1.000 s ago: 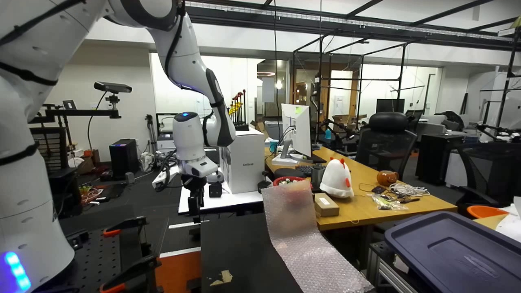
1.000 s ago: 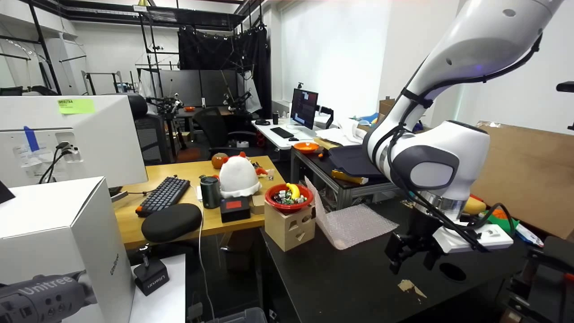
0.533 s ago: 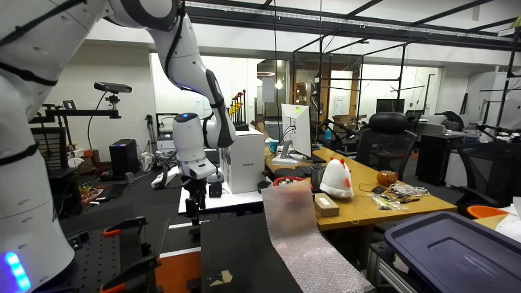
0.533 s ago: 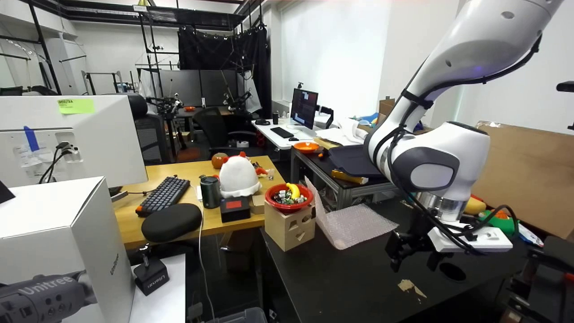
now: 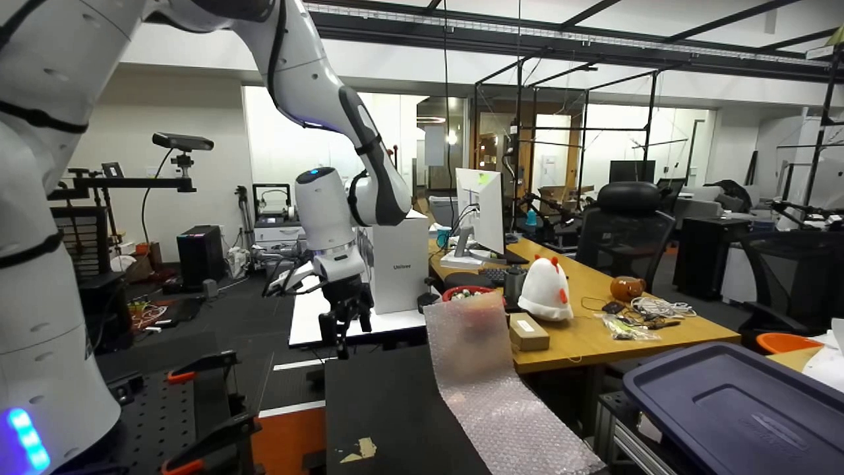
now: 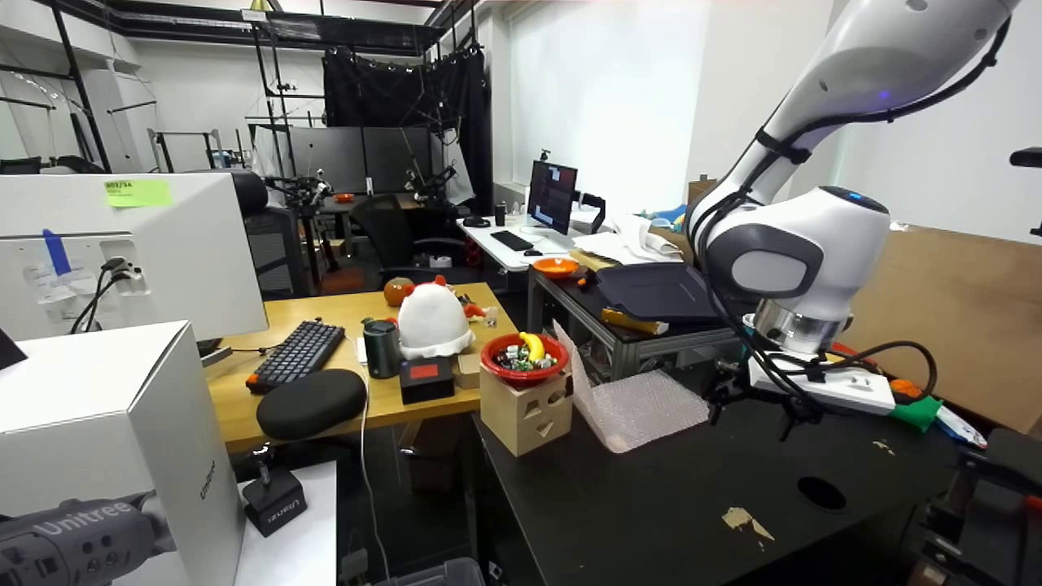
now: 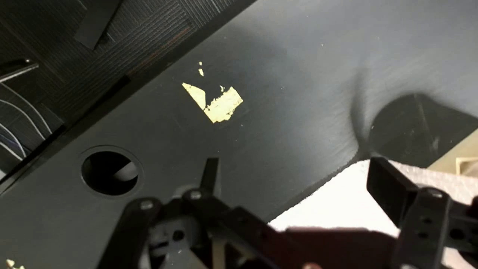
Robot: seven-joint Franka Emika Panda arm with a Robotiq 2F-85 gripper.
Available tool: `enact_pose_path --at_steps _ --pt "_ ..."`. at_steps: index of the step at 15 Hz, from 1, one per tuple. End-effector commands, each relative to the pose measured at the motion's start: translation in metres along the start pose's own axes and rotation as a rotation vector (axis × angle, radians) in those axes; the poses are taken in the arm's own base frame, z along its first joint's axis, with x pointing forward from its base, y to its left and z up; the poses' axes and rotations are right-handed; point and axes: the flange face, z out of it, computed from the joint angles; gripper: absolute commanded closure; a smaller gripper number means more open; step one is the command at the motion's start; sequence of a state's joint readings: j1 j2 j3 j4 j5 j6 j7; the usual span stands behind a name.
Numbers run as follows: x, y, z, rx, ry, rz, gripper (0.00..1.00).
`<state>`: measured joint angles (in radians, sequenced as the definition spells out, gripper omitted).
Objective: Fold the bubble wrap.
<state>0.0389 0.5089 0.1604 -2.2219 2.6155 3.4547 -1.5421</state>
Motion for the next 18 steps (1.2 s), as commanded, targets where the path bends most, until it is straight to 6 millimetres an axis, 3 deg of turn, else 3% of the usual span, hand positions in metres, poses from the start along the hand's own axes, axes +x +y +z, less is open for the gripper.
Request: enact_pose_path --at_steps 1,7,15,16,18 --pt "0.019 -0.015 -0.011 0.05 0.029 0.185 0.0" --pt "0.04 -0.029 -0.008 0.077 0.086 0.499 0.0" --pt "0.016 -0.033 -0.007 0.08 0.004 0.93 0.0" --pt "0.028 -0.032 -0.004 0.087 -0.008 0.983 0.0" --pt "0.031 -0.031 -0.005 0.091 -0.027 1.086 0.0"
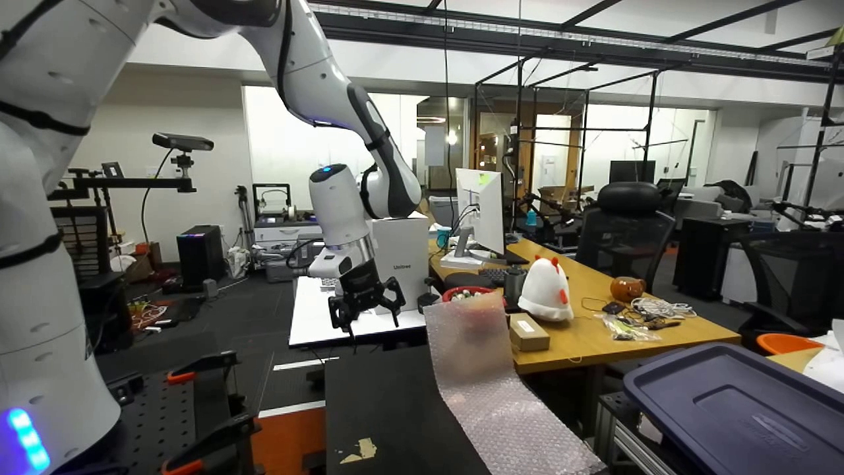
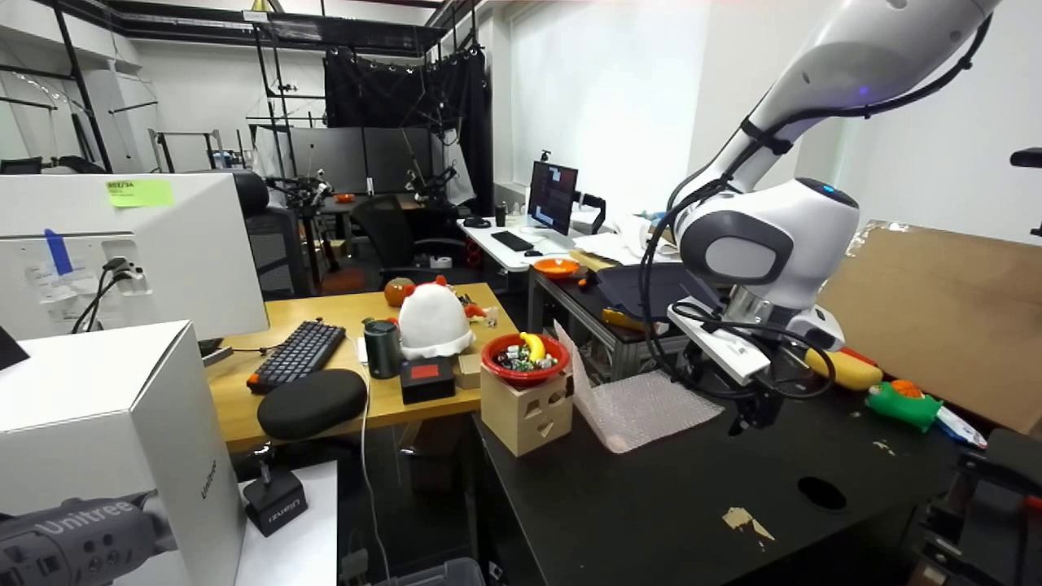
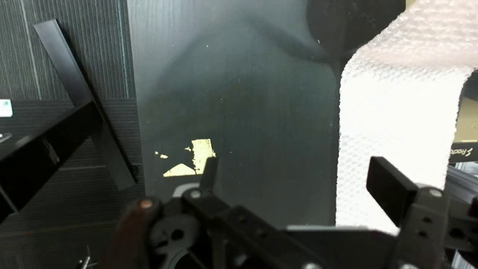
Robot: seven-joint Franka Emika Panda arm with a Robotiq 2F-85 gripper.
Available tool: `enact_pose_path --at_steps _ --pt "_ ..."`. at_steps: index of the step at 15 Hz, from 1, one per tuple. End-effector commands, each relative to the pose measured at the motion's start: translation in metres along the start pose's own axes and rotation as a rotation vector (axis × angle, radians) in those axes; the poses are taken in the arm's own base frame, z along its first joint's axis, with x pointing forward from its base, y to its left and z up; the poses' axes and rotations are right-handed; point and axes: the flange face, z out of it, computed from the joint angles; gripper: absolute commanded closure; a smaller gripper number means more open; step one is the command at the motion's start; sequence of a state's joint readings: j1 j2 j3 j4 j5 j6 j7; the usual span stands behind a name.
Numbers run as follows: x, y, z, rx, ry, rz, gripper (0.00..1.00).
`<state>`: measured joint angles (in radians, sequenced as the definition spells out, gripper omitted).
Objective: Fold the bubble wrap.
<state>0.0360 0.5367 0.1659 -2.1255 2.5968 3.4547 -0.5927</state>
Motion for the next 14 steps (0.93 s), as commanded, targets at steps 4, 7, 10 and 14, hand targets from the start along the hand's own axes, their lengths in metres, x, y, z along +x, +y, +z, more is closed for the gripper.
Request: enact_pose_path --at_steps 4,7,10,14 --pt "0.028 -0.023 -0.013 0.017 -0.048 0.355 0.0" --pt "0.044 -0.037 -0.024 0.04 -0.07 0.494 0.0" --pt "0.047 -0.057 -0.033 0.063 -0.123 0.571 0.0" --pt "0.038 -0.084 -0.048 0.102 -0.197 0.603 0.0"
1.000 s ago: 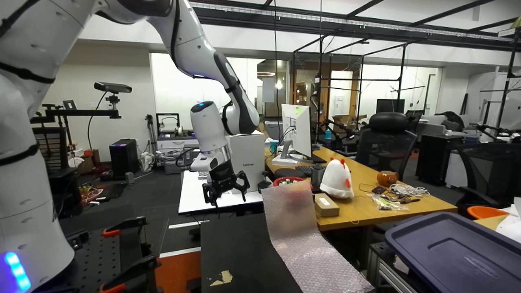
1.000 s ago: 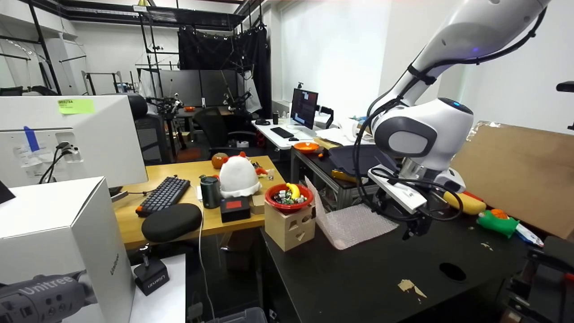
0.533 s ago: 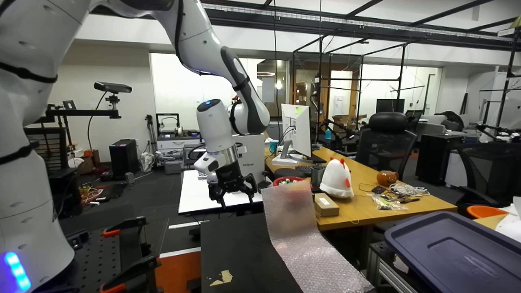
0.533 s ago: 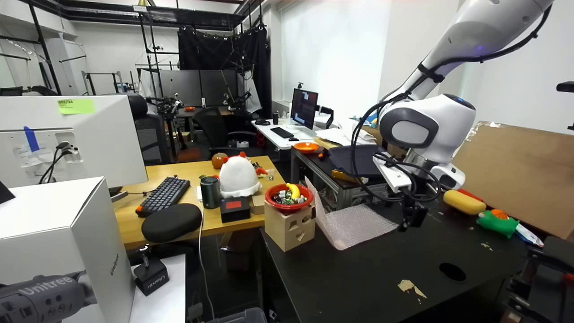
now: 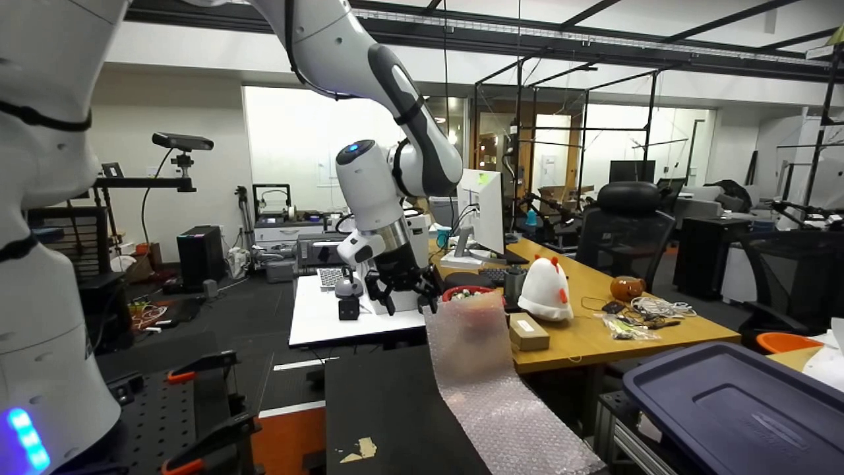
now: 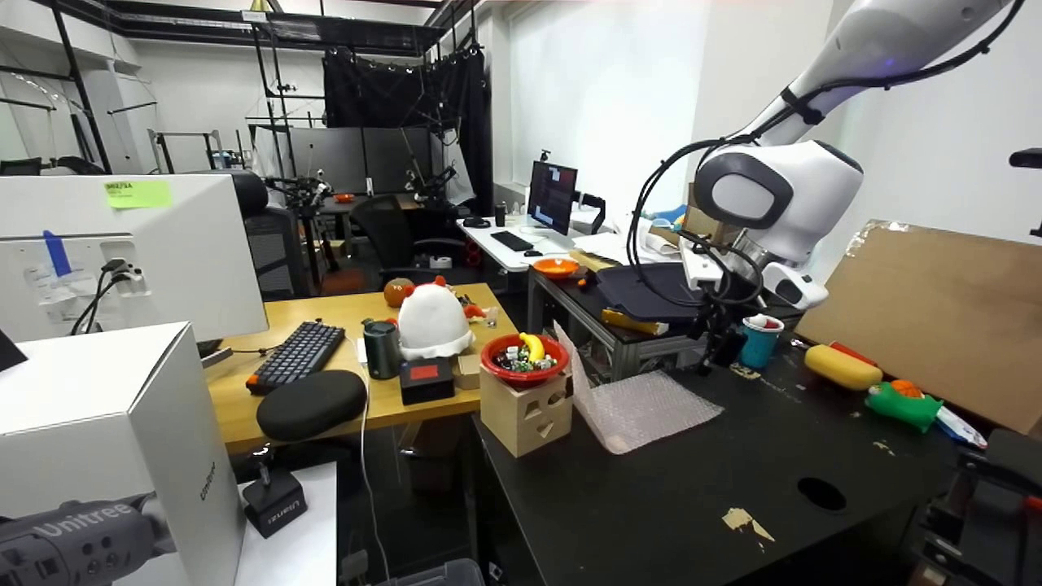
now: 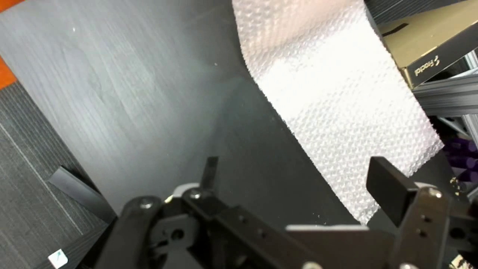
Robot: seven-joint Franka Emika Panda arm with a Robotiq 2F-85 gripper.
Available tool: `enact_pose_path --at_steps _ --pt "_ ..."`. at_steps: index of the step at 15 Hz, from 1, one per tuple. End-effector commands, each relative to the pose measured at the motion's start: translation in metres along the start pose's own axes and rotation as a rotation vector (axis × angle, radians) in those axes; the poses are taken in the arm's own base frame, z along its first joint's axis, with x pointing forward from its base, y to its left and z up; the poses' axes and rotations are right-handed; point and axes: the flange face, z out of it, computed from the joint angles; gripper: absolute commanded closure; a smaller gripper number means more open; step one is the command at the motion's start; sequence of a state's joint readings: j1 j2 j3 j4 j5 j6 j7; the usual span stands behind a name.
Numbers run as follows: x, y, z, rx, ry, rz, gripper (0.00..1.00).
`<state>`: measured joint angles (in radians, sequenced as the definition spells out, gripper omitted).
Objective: Fold the bubble wrap.
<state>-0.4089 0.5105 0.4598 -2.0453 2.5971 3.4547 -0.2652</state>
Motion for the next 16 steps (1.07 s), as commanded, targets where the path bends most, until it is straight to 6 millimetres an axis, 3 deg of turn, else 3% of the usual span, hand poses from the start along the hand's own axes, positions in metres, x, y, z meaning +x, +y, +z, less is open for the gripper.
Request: enact_pose_path --at_steps 1,2,5,6,9,13,14,16 --pt "-0.025 -0.012 -0.017 0.025 -0.072 0.036 0.0" --pt "-0.032 -0.013 -0.018 0.029 -0.086 0.005 0.0" --pt "-0.044 0.011 -0.019 0.025 -0.073 -0.236 0.0" --pt "-0.037 -0.001 -0.011 0.015 -0.078 -0.148 0.0" --pt "-0.046 0.014 -0.009 0.003 -0.078 -0.213 0.0" --pt "-0.045 0.014 -0.008 0.004 -0.076 -0.22 0.0" --pt "-0.047 0.046 -0.026 -0.01 -0.068 -0.222 0.0" --pt "-0.052 0.057 -0.02 -0.033 -0.063 -0.204 0.0"
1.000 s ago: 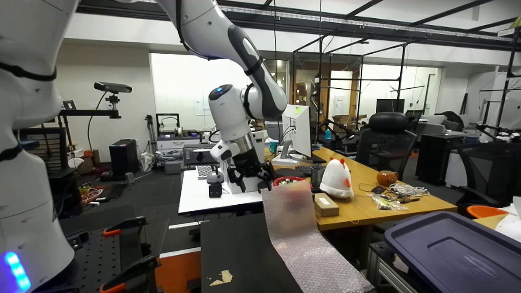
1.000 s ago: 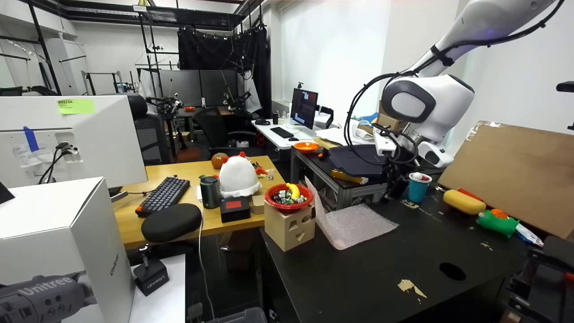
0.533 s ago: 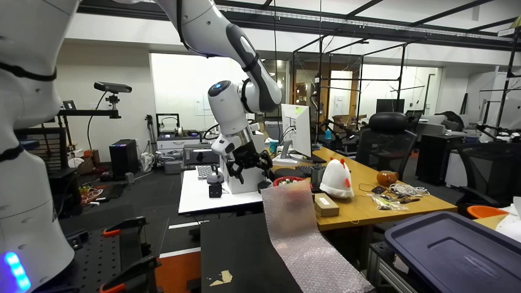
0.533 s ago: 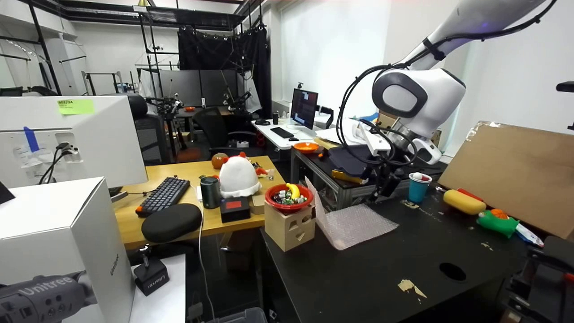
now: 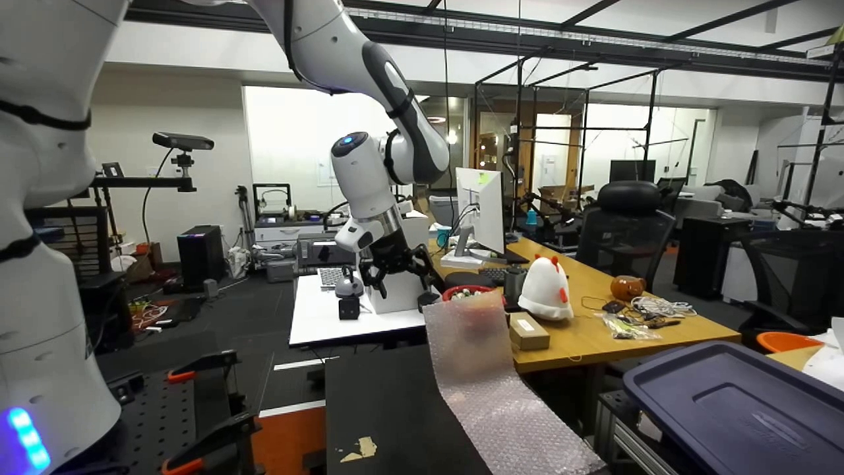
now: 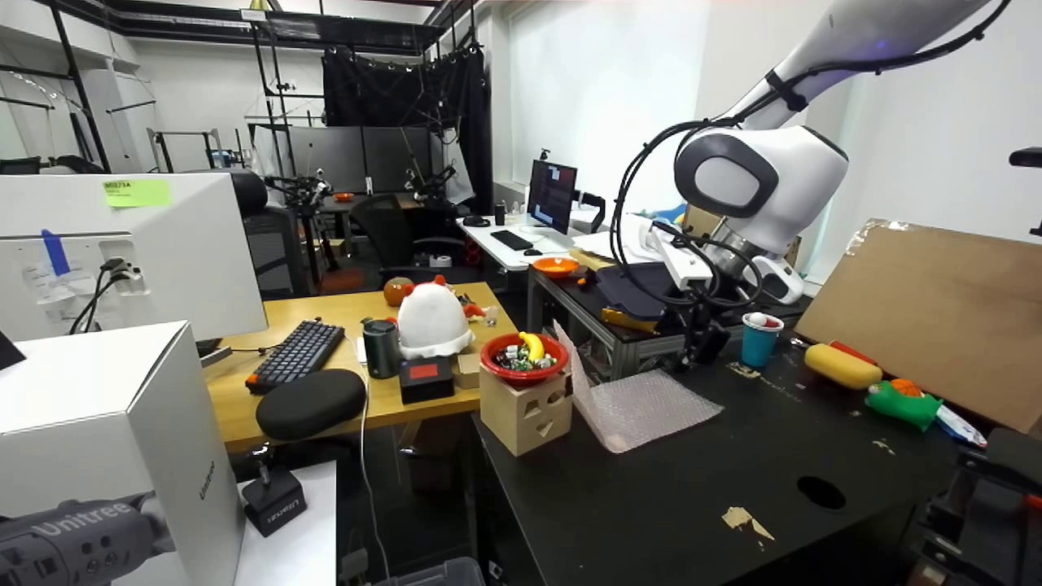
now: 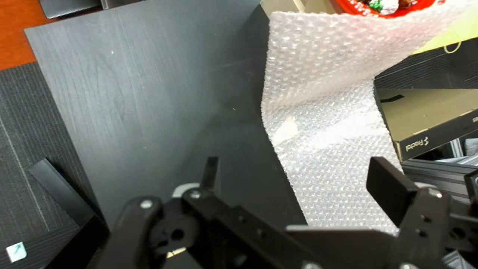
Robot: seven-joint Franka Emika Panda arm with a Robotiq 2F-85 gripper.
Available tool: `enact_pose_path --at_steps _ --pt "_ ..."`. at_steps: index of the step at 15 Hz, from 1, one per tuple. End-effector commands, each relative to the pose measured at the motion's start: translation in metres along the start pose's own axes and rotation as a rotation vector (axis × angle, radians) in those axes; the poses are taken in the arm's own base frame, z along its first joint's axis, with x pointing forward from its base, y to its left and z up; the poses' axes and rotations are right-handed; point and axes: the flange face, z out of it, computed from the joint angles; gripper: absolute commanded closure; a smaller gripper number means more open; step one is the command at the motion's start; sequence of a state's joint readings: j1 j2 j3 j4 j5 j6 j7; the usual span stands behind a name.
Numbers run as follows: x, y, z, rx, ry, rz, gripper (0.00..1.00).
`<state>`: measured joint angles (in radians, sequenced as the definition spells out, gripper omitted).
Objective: Fold the bubble wrap.
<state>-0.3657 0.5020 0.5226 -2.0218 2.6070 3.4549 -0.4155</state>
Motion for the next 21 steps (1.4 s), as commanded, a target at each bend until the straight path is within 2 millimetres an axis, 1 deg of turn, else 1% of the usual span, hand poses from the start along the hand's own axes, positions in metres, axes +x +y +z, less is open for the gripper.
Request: enact_pose_path --at_steps 1,2,3,4,5,8,10,11,14,15,17,19,20,21 --pt "-0.016 0.032 -0.008 -0.019 0.013 0.053 0.0" --pt "-0.019 0.032 -0.001 -0.021 0.015 0.096 0.0" --pt "-0.023 0.024 0.004 0.002 0.019 0.133 0.0" --pt "-0.027 0.018 0.004 0.017 0.019 0.154 0.0" --pt "-0.027 0.011 0.005 0.045 0.031 0.199 0.0" --pt "-0.032 -0.013 0.009 0.126 0.048 0.258 0.0" --pt "-0.033 -0.024 0.016 0.168 0.064 0.276 0.0" --pt "-0.036 -0.028 0.02 0.183 0.066 0.277 0.0" --pt "-0.047 -0.03 0.032 0.19 0.059 0.263 0.0" --pt "-0.029 -0.054 0.053 0.179 0.058 0.266 0.0" --pt "-0.032 -0.059 0.062 0.157 0.03 0.251 0.0" --pt "-0.027 -0.064 0.073 0.121 0.0 0.235 0.0" --pt "-0.022 -0.065 0.078 0.098 -0.013 0.225 0.0" --pt "-0.026 -0.059 0.075 0.076 -0.03 0.215 0.0"
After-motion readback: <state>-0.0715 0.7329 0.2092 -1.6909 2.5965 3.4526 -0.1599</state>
